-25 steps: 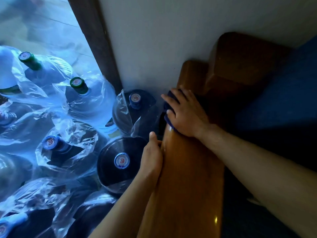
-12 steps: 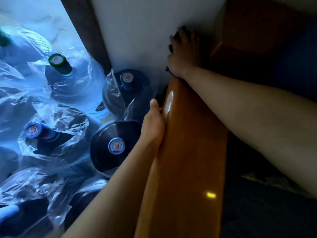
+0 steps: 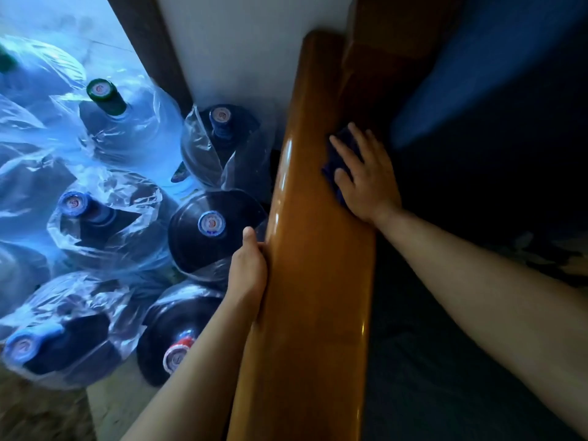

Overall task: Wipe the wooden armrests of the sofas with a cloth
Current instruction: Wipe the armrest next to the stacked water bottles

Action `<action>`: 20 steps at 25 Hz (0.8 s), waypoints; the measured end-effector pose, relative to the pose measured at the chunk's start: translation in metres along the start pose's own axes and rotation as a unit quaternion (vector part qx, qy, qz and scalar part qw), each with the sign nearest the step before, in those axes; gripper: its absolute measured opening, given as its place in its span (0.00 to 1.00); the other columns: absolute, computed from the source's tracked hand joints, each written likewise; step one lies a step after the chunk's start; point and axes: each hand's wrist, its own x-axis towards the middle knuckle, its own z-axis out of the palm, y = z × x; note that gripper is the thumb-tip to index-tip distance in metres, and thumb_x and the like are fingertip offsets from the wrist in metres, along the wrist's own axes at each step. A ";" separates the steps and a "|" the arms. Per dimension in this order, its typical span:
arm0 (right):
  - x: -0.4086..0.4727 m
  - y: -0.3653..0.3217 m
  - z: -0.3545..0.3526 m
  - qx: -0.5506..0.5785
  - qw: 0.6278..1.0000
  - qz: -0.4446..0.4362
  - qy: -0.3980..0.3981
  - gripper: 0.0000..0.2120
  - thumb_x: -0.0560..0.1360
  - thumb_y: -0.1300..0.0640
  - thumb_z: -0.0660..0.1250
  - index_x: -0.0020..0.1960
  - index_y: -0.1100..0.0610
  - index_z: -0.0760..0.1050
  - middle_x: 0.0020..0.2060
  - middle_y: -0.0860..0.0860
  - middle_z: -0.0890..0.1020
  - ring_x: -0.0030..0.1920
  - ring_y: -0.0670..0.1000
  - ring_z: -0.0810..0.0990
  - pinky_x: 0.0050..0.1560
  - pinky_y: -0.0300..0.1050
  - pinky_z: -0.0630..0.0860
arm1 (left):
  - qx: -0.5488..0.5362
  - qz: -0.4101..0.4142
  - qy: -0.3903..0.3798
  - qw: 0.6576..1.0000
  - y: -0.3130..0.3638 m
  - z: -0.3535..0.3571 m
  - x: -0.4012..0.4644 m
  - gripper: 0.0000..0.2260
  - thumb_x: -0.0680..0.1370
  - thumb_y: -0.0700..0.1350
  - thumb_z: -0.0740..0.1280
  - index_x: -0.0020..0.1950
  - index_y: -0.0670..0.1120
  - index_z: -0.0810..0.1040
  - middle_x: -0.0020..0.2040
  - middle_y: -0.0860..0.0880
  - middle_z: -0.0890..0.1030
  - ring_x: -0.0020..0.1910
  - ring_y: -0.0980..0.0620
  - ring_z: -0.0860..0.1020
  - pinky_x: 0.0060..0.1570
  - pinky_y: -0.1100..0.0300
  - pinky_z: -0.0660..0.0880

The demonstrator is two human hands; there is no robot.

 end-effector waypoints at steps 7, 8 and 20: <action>-0.228 -0.062 0.044 -0.036 0.998 -0.039 -0.031 0.29 0.83 0.36 0.47 0.83 0.39 0.51 0.85 0.49 0.49 0.83 0.62 0.47 0.79 0.69 0.49 | 0.018 0.005 0.008 1.000 -0.048 -0.020 -0.058 0.34 0.85 0.62 0.44 0.51 0.45 0.85 0.46 0.41 0.87 0.48 0.44 0.84 0.60 0.41 0.78; -0.225 -0.063 0.042 -0.042 0.996 -0.060 -0.055 0.30 0.82 0.35 0.48 0.83 0.38 0.50 0.85 0.49 0.49 0.83 0.63 0.48 0.79 0.69 0.49 | 0.011 -0.005 0.004 1.000 -0.055 -0.025 -0.063 0.33 0.85 0.63 0.44 0.50 0.47 0.86 0.46 0.42 0.88 0.49 0.44 0.85 0.61 0.40 0.78; -0.115 -0.141 0.052 -0.081 0.982 -0.158 -0.067 0.25 0.71 0.44 0.58 0.55 0.55 0.86 0.65 0.54 0.82 0.77 0.64 0.65 0.80 0.66 0.50 | -0.036 -0.108 -0.038 0.993 -0.115 -0.078 -0.103 0.29 0.83 0.66 0.50 0.53 0.46 0.82 0.43 0.48 0.88 0.42 0.50 0.85 0.40 0.54 0.77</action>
